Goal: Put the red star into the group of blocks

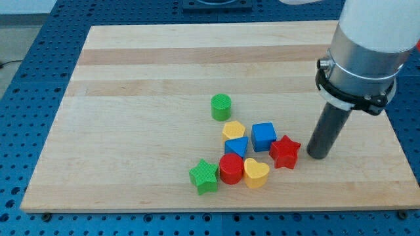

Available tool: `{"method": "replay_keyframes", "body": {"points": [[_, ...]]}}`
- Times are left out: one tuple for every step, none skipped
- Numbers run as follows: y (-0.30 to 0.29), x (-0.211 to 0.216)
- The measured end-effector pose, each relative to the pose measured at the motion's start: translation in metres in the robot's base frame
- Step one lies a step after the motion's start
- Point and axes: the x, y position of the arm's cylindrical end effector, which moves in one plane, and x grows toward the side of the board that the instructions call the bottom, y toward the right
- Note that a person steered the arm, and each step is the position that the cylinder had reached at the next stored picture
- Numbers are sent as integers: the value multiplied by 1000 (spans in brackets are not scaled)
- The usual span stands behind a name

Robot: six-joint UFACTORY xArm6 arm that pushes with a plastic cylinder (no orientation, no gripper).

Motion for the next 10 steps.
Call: {"method": "replay_keyframes", "body": {"points": [[-12, -2], [-37, -4], [-40, -4], [-12, 11], [-3, 19], [-23, 19], [-52, 19], [-48, 18], [-34, -20], [-33, -76]]}}
